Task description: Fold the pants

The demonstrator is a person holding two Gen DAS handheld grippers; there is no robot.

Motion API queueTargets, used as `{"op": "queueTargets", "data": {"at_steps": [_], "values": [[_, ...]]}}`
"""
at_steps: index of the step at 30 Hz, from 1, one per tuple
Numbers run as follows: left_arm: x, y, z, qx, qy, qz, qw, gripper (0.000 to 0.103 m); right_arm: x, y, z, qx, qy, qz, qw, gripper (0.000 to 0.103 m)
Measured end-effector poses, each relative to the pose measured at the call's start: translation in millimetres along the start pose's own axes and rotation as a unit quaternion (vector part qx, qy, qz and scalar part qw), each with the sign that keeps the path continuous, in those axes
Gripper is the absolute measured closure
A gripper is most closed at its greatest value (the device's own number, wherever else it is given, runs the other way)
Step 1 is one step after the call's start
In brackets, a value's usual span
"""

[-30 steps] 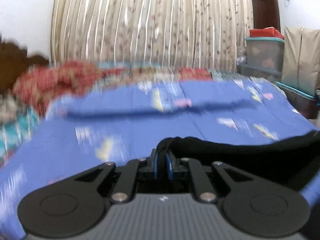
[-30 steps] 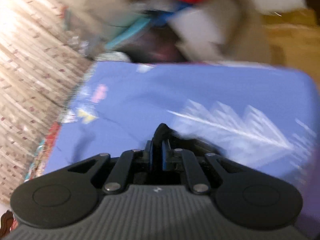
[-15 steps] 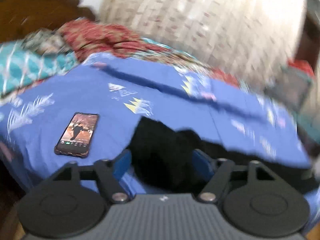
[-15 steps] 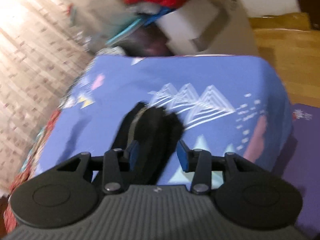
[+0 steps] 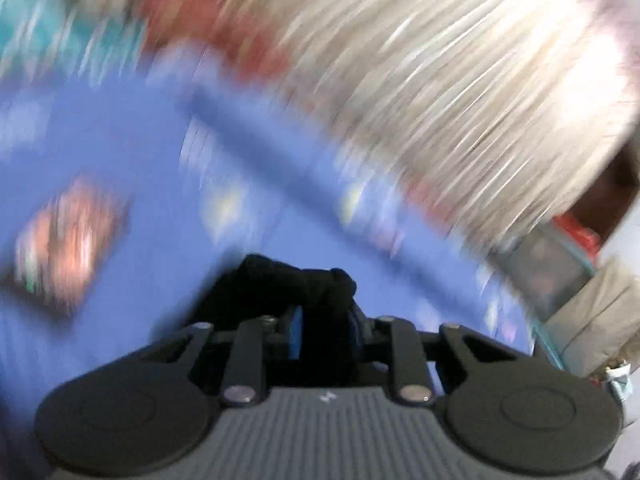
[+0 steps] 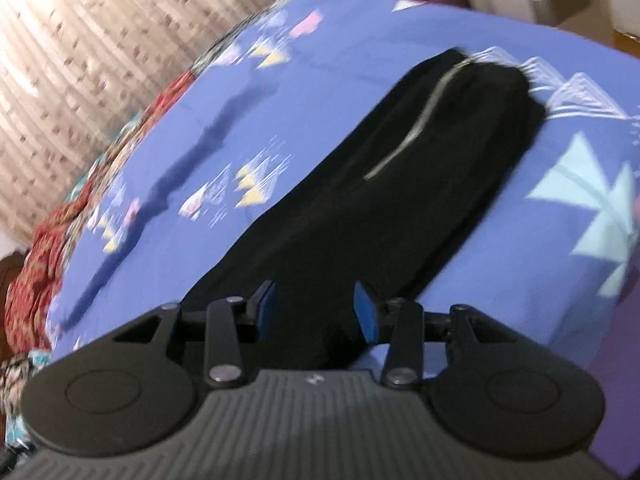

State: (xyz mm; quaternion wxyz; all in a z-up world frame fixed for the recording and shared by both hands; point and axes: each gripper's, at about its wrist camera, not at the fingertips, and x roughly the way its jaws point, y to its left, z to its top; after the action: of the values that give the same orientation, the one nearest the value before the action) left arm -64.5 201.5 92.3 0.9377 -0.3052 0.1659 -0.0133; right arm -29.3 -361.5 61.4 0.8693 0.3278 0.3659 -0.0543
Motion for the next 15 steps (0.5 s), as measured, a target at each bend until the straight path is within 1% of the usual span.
{"op": "queueTargets", "data": {"at_steps": [1,2,3,4,5,6,7,8,10,12,13,15], "values": [[-8,-3,-1,0.035,-0.032,0.007,0.9988,0.082,2,8,-3,-0.012,0.006,0.003,1.0,0.057],[-9,-3,-6,0.07,-0.049,0.024,0.996,0.082,7,17,-7,-0.028,0.015,0.004,0.999,0.057],[-4,-1,-14,0.092,-0.041,0.043,0.994,0.082,11,25,-10,-0.042,0.025,0.007,0.999,0.057],[7,8,-25,0.091,-0.011,0.057,0.9942,0.082,14,32,-15,-0.055,0.034,0.012,0.998,0.057],[20,21,-37,0.071,0.034,0.066,0.9947,0.082,17,39,-22,-0.068,0.039,0.019,0.997,0.057],[30,32,-50,0.053,0.074,0.076,0.993,0.081,22,46,-26,-0.075,0.047,0.026,0.996,0.057],[36,40,-62,0.047,0.105,0.094,0.9889,0.078,26,54,-30,-0.082,0.055,0.034,0.995,0.057],[34,43,-71,0.055,0.114,0.105,0.9864,0.076,29,60,-34,-0.091,0.061,0.04,0.993,0.057],[21,39,-79,0.078,0.108,0.107,0.9852,0.064,31,75,-39,-0.116,0.067,0.051,0.99,0.057],[8,35,-75,0.081,0.107,0.127,0.9828,0.05,33,84,-42,-0.136,0.072,0.062,0.986,0.057],[-5,33,-68,0.075,0.095,0.129,0.9843,0.05,33,87,-43,-0.141,0.072,0.067,0.985,0.057],[-29,28,-51,0.053,0.059,0.116,0.9901,0.05,36,92,-41,-0.14,0.066,0.077,0.985,0.057]]}}
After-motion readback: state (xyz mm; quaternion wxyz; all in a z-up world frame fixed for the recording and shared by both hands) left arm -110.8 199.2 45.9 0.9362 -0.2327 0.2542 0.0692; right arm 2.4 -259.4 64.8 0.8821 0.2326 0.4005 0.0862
